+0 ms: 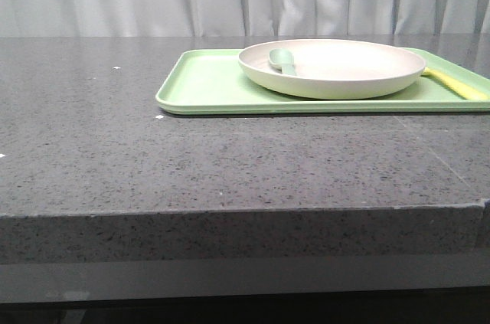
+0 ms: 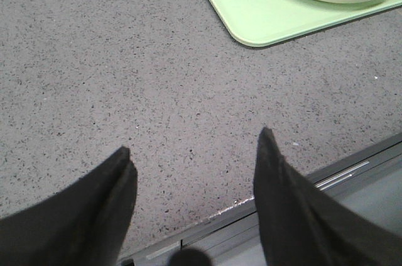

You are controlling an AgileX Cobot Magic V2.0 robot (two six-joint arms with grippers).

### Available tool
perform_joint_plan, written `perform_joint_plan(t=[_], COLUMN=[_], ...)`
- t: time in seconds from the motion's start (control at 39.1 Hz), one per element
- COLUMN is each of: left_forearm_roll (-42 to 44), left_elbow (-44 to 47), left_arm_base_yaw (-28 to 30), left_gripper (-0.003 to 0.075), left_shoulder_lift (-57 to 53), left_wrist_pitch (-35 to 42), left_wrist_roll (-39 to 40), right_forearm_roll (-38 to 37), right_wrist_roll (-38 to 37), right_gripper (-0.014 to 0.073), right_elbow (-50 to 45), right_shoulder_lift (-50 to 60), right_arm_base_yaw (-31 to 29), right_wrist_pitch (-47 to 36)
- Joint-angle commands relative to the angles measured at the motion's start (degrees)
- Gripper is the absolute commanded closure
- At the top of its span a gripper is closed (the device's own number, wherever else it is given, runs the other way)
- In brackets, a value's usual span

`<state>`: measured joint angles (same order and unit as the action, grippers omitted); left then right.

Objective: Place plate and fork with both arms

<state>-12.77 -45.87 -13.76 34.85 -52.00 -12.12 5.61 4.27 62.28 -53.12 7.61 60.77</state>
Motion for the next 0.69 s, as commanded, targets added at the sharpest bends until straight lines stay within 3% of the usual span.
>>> perform_joint_plan(t=[0.0, 0.38, 0.66], left_forearm_roll=[-0.8, -0.8, -0.6], left_elbow=[-1.6, -1.6, -1.6], left_arm_base_yaw=[-0.4, -0.4, -0.4], left_gripper=[0.031, 0.031, 0.0318], left_shoulder_lift=[0.4, 0.4, 0.4], left_wrist_pitch=[3.8, 6.4, 6.4], left_wrist_roll=[0.5, 0.5, 0.5], right_forearm_roll=[-0.3, -0.4, -0.3], right_wrist_roll=[0.6, 0.5, -2.8], right_gripper=[0.0195, 0.0223, 0.0502], right_elbow=[-1.8, -7.4, -8.6], right_shoulder_lift=[6.2, 20.4, 21.1], right_arm_base_yaw=[0.0, 0.0, 0.0], right_wrist_pitch=[-3.3, -4.4, -5.1])
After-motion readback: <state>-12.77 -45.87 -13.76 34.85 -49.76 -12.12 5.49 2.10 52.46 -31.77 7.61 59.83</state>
